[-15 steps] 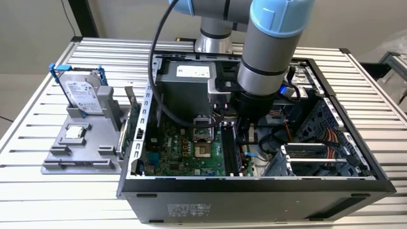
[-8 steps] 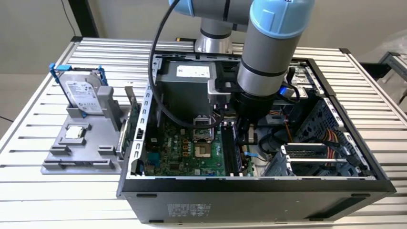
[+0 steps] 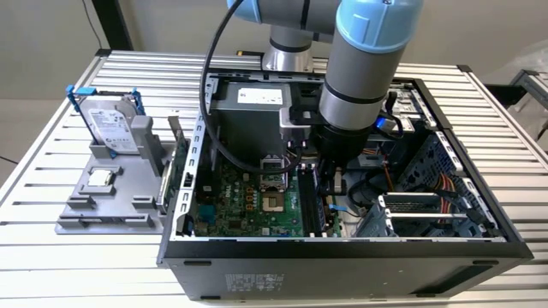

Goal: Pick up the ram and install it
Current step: 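Press down the ram until it locks into place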

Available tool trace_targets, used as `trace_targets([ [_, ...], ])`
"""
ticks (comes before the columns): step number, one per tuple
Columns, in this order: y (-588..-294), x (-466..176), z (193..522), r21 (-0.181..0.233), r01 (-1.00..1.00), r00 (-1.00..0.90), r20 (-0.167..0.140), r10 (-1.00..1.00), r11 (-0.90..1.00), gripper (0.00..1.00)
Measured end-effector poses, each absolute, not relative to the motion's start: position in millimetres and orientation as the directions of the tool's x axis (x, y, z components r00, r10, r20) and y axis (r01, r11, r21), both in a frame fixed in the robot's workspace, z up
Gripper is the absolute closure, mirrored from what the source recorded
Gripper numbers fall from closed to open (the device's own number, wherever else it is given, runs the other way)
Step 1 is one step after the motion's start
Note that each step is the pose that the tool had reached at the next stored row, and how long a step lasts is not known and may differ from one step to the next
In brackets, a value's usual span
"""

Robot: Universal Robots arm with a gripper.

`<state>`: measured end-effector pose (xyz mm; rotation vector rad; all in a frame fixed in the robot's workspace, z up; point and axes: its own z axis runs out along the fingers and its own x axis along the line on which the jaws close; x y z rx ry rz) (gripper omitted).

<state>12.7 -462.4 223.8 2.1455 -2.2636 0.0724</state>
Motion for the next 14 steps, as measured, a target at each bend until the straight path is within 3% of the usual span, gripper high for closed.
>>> trace_targets([
  [14, -462.4, 12.8, 220.4, -0.019, -0.998, -0.054, 0.047, -0.997, 0.053, 1.0],
])
